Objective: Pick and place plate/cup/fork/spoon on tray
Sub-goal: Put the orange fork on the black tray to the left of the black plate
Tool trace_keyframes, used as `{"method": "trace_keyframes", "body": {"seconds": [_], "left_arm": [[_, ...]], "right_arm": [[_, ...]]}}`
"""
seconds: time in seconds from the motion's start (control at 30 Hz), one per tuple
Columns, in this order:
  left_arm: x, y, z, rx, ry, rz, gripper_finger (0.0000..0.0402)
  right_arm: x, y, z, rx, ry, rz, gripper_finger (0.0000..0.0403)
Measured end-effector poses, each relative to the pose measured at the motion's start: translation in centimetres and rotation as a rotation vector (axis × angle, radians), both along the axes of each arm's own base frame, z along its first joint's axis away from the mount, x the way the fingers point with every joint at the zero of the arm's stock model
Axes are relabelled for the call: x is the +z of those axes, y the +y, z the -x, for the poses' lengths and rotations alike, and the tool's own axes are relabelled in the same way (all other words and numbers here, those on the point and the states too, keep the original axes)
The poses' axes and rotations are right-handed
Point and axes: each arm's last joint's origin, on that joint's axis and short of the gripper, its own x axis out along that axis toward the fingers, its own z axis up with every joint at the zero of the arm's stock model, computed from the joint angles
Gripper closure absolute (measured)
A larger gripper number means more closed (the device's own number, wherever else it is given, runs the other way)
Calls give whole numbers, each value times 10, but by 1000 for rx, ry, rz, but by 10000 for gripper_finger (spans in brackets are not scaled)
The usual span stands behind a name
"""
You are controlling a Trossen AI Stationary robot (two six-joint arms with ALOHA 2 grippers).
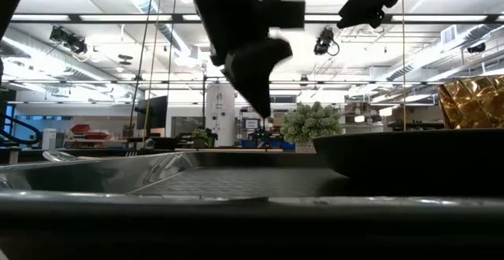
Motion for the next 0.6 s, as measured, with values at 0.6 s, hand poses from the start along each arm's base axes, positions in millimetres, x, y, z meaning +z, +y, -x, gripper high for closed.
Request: {"method": "trace_keyframes", "body": {"seconds": [0.6], "left_arm": [[10,9,49,84,-138,-42,338]], "right_arm": [[8,-5,-7,-51,-117,170,220]]}}
